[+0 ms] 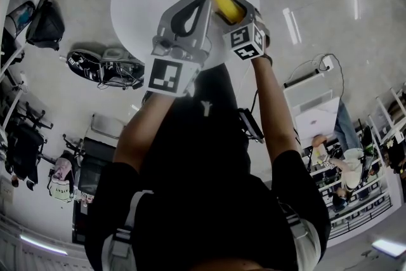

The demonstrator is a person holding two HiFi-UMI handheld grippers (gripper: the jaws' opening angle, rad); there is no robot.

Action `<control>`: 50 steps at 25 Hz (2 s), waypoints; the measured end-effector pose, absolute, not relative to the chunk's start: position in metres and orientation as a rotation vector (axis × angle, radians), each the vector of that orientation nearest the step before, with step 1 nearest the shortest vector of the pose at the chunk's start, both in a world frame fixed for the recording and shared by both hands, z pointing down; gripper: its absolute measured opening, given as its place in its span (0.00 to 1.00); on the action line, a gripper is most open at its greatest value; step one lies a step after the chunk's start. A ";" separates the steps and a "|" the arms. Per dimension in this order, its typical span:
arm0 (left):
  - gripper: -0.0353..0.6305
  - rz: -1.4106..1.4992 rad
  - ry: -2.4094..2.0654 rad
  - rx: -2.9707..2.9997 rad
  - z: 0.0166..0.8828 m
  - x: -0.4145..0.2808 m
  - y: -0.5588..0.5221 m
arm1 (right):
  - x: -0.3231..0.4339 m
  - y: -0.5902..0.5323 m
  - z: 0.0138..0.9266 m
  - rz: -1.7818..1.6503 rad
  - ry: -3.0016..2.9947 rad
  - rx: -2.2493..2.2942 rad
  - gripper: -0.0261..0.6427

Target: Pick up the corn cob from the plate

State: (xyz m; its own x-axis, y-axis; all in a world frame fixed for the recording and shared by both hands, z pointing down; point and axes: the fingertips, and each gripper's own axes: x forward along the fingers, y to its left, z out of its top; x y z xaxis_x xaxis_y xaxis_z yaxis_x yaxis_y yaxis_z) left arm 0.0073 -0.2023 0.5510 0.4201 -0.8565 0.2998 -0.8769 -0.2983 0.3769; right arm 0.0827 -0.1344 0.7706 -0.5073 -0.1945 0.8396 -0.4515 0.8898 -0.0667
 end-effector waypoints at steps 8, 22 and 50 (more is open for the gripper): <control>0.05 0.055 -1.466 2.198 0.552 0.007 -0.203 | 0.081 -0.134 0.771 0.358 -2.128 0.490 0.42; 0.05 0.056 -1.462 2.195 0.551 -0.001 -0.194 | 0.083 -0.140 0.770 0.403 -2.107 0.580 0.41; 0.05 0.005 -1.516 2.236 0.513 -0.023 -0.174 | 0.083 -0.143 0.729 0.448 -2.121 0.769 0.41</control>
